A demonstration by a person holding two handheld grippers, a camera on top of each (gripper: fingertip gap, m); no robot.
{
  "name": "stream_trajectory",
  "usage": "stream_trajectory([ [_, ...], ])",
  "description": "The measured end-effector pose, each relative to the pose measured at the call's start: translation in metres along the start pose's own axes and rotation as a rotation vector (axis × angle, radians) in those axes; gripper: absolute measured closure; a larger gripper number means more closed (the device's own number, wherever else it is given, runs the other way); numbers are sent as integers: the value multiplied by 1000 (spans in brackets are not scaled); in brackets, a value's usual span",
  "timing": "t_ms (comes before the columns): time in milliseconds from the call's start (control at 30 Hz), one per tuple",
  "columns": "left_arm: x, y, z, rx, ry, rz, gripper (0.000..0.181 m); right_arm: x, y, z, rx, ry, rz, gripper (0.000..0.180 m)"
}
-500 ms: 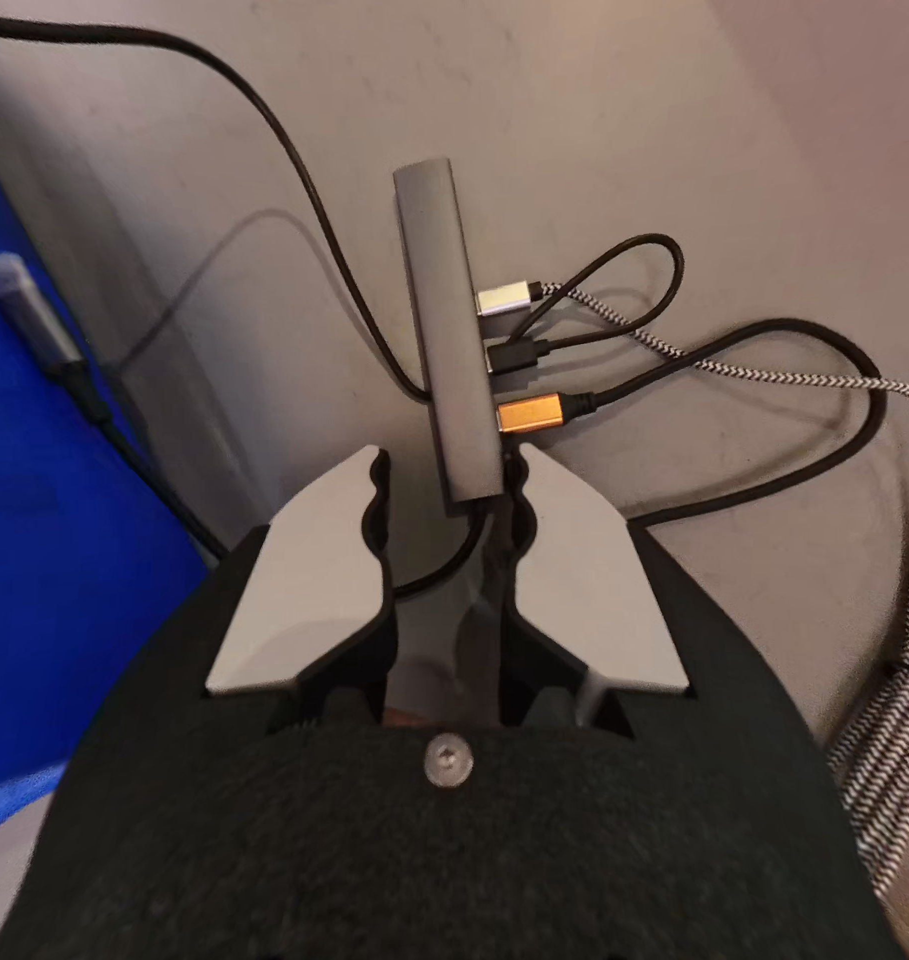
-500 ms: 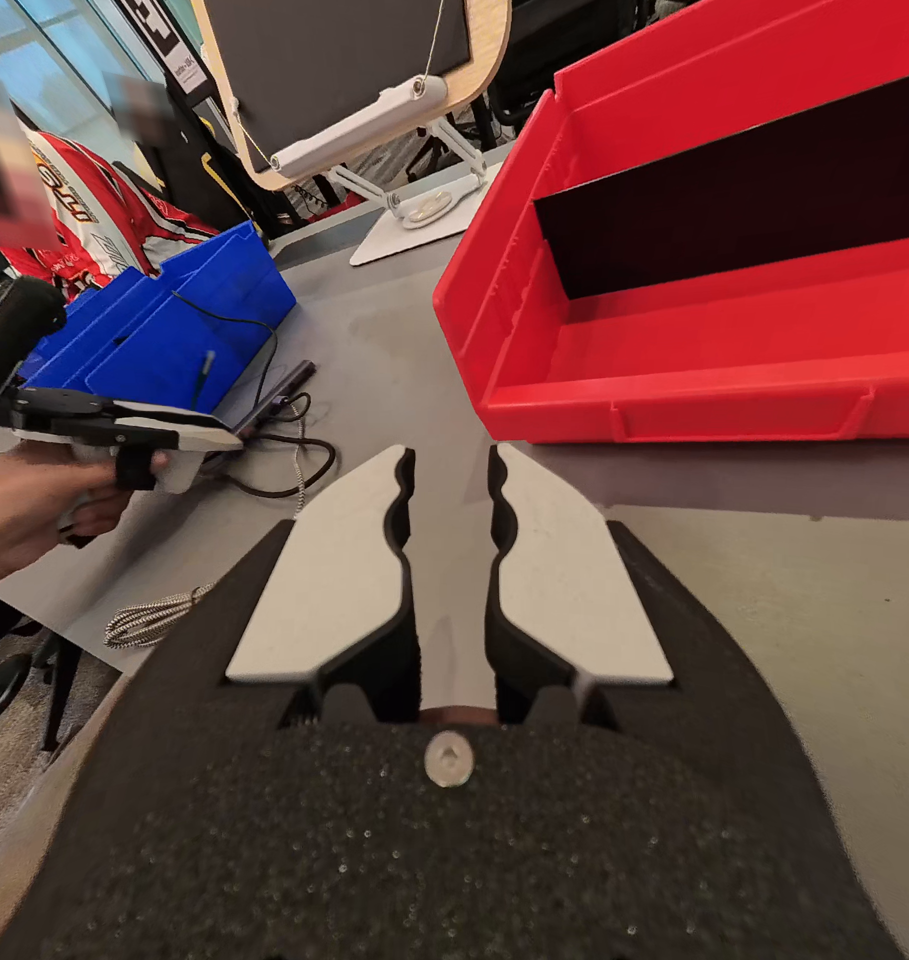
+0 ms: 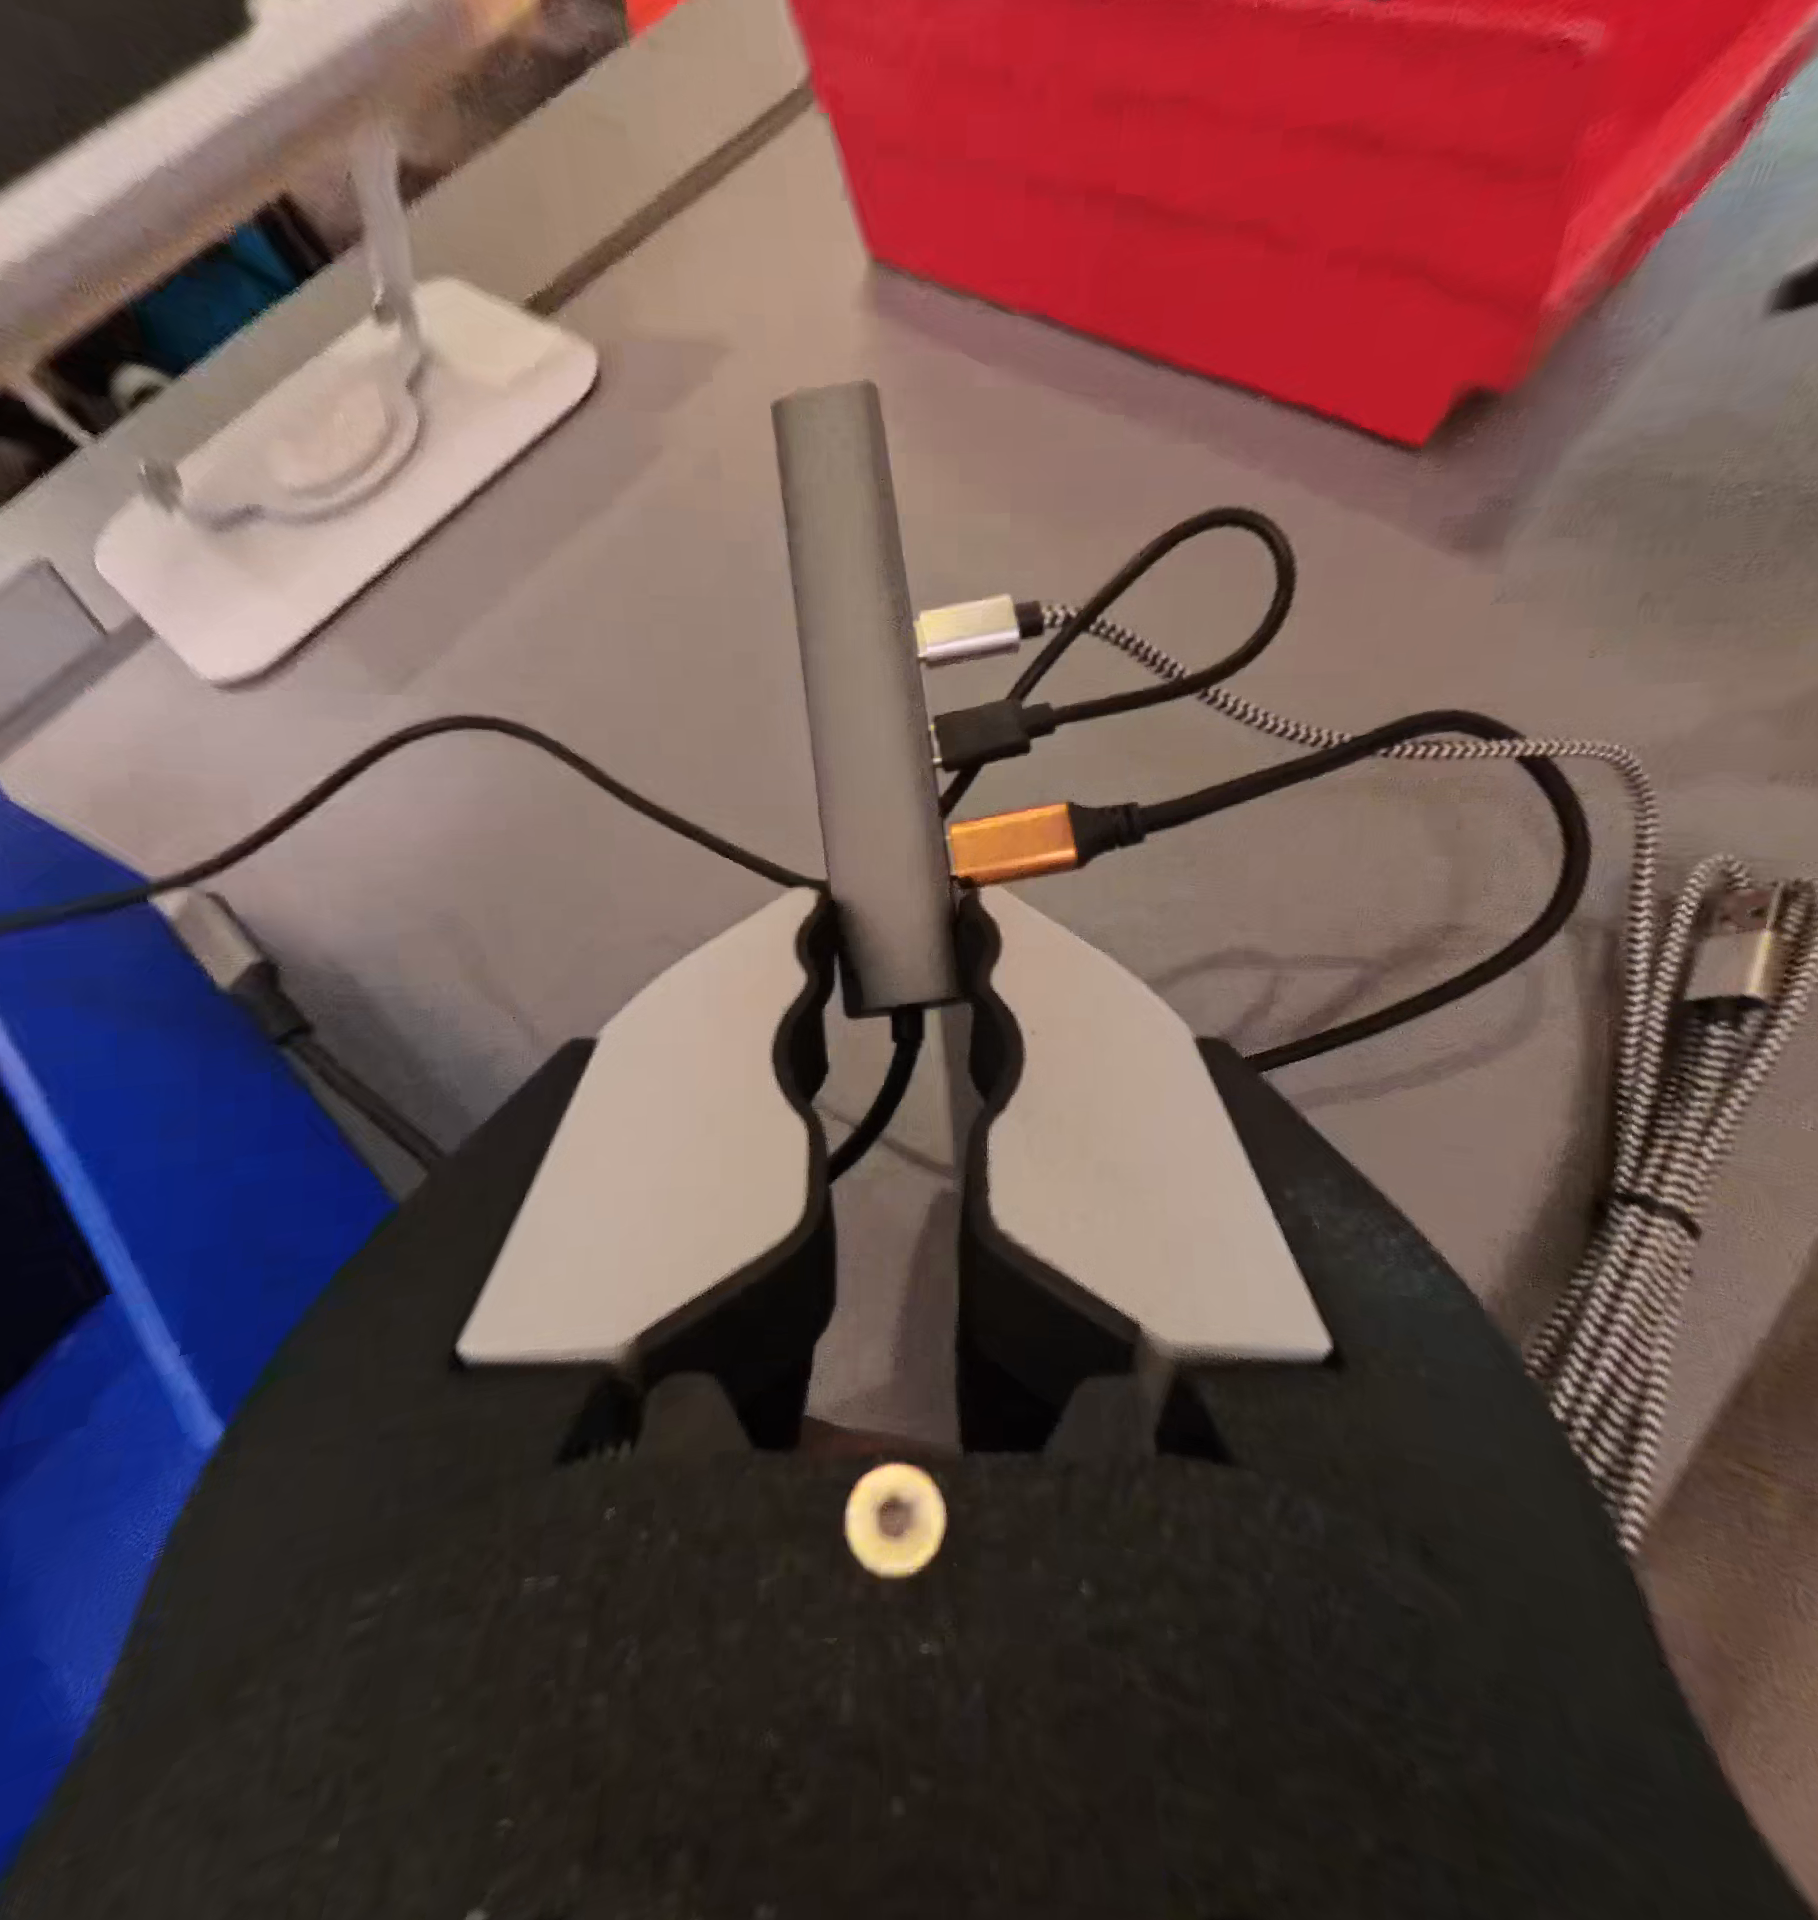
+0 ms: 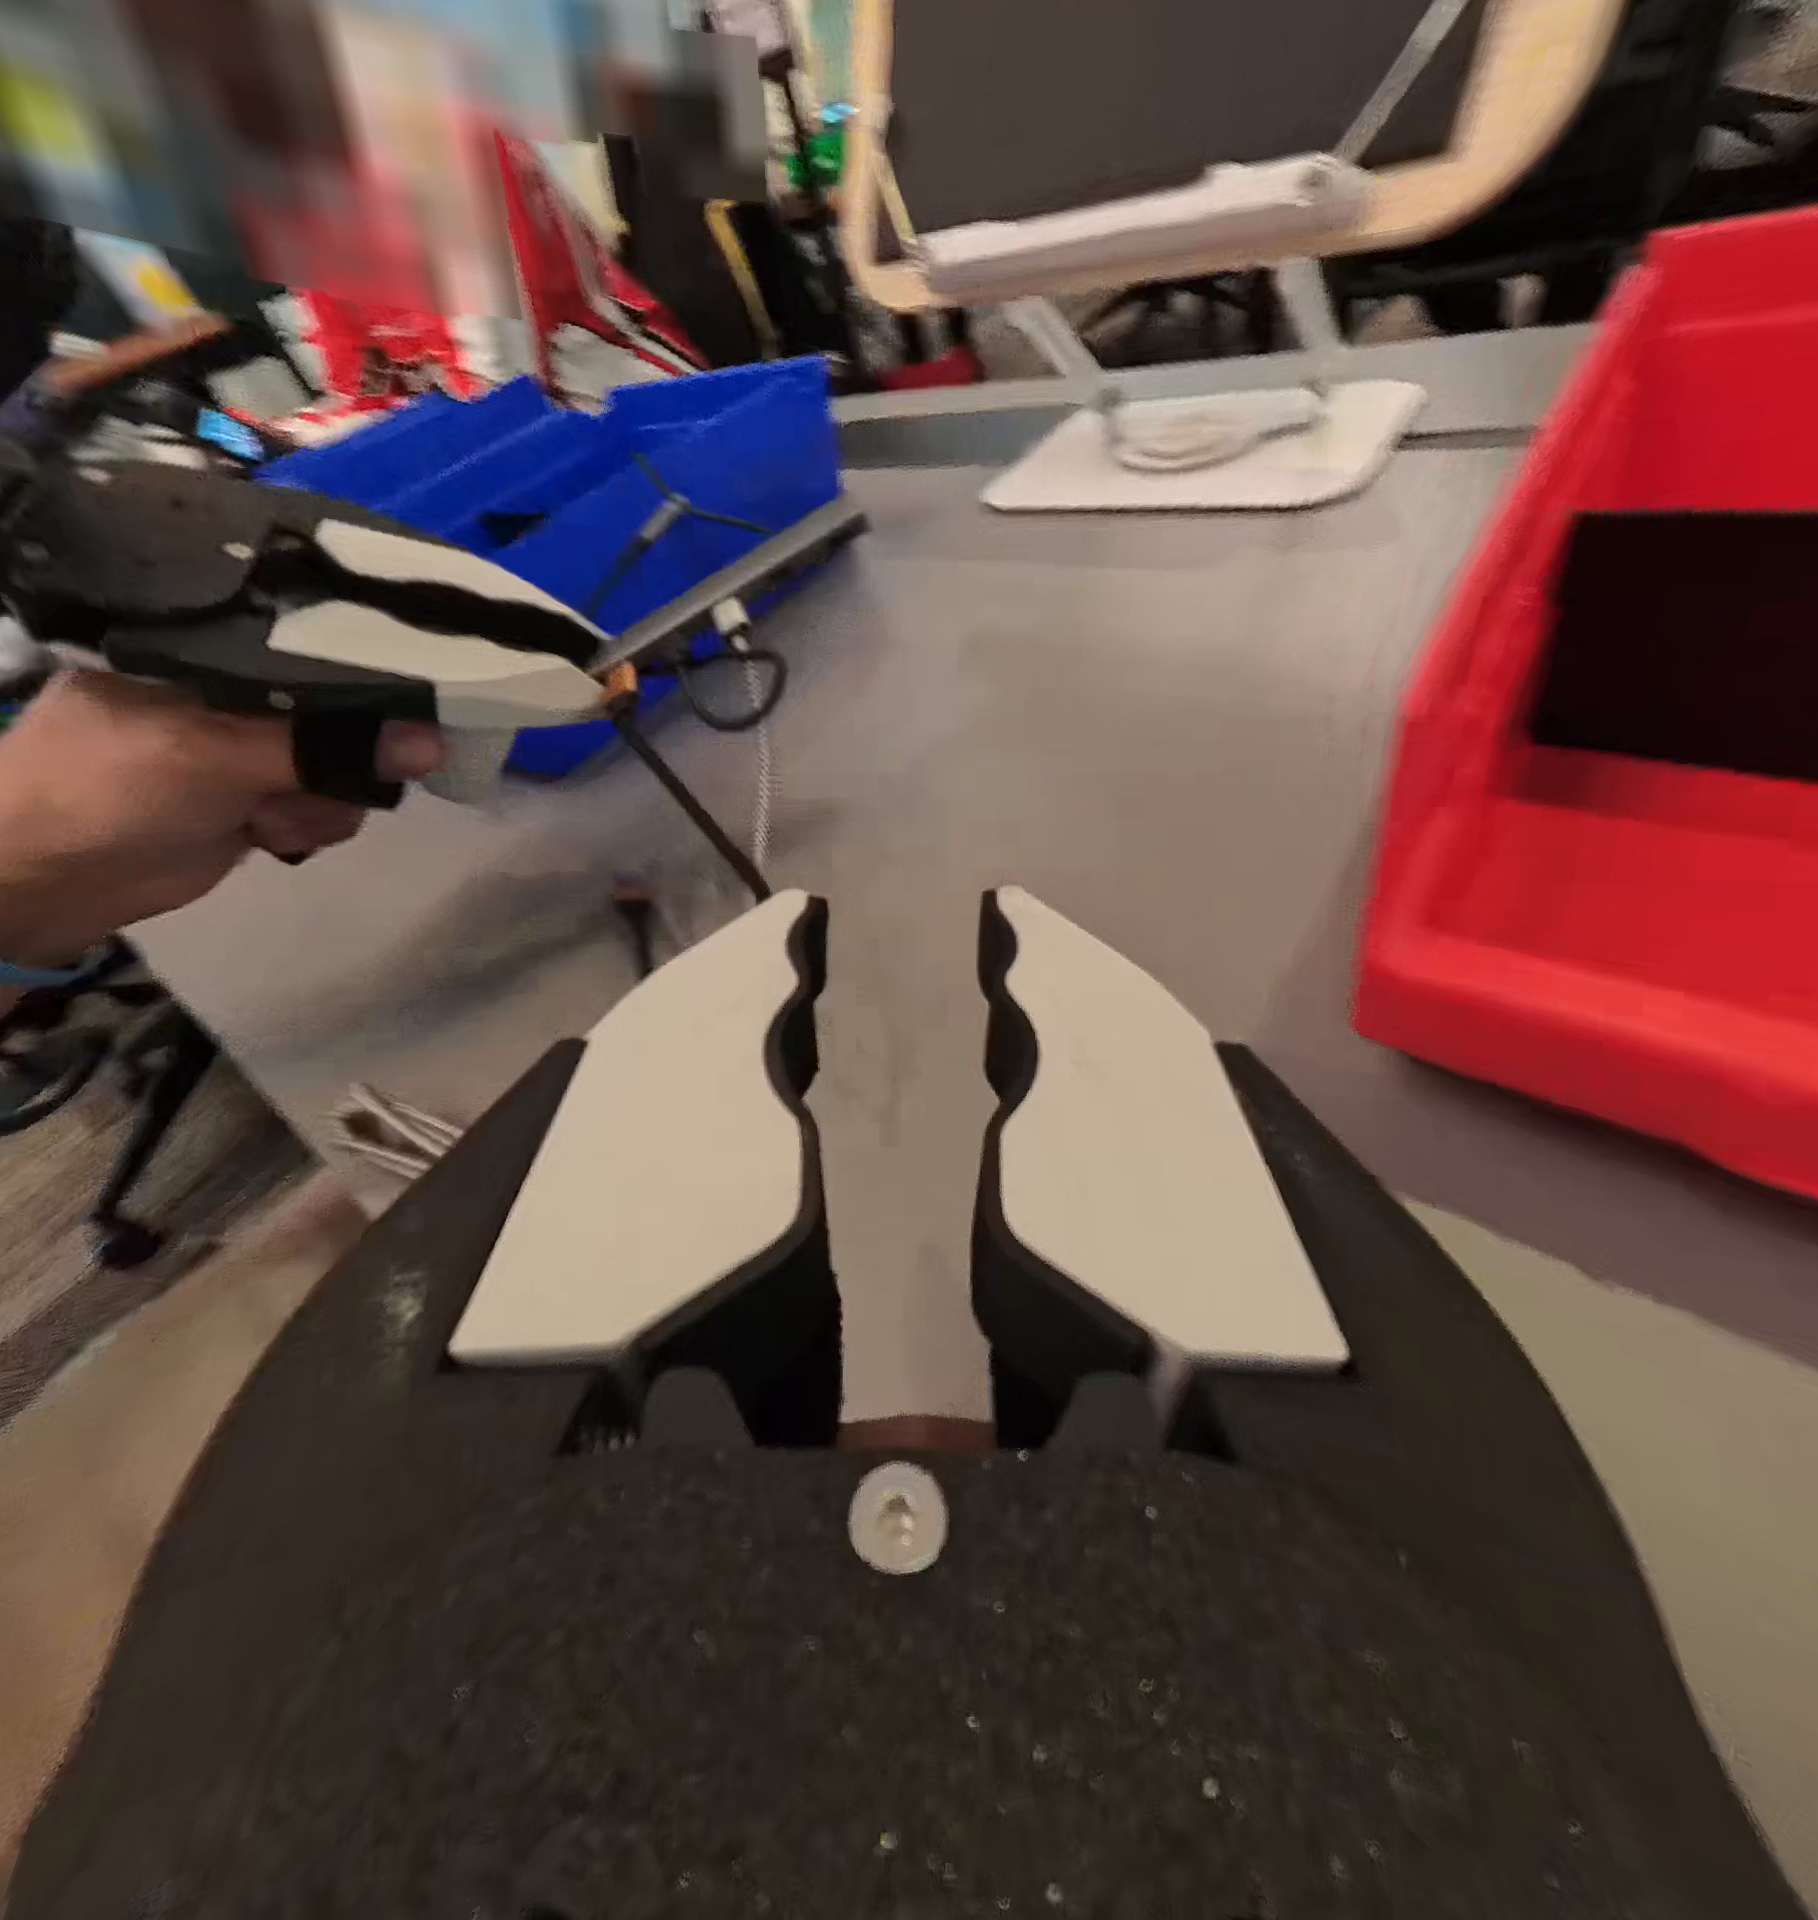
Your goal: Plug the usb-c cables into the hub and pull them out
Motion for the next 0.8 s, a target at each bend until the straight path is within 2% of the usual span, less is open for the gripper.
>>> stream_trajectory([
  [67, 16, -9, 10, -47, 10, 52, 159, -17, -12, -11, -46, -126, 29, 143],
  [200, 29, -10, 31, -201, -9, 127, 159, -54, -33, -18, -287, -349, 63, 128],
  [300, 35, -17, 47, -313, -20, 220, 158, -81, -37, -24, -433, -461, 23, 125],
  [367, 40, -23, 56, -368, -34, 266, 158, -88, -39, -33, -509, -550, 37, 132],
  [400, 41, -24, 61, -390, -27, 281, 158, -88, -39, -40, -528, -610, 46, 147],
  [433, 43, -25, 65, -411, -38, 302, 159, -87, -39, -46, -536, -656, 50, 169],
  [600, 44, -30, 69, -406, -121, 409, 159, -74, -48, -43, -504, -632, 78, 170],
  [700, 51, -31, 70, -340, -95, 450, 154, -50, -82, -19, -493, -586, 207, 170],
  [800, 53, -32, 65, -258, -58, 464, 146, -25, -117, -4, -561, -631, 358, 170],
])
Point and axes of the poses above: each gripper's, where its closed fingertips meet, x back along the fingers, y out of its underside, z = x × y across the jaws, the point moved 3 cm from there along x, back along the fingers, and after that the axes turned 10 degrees about -y, right-handed, at the moved point
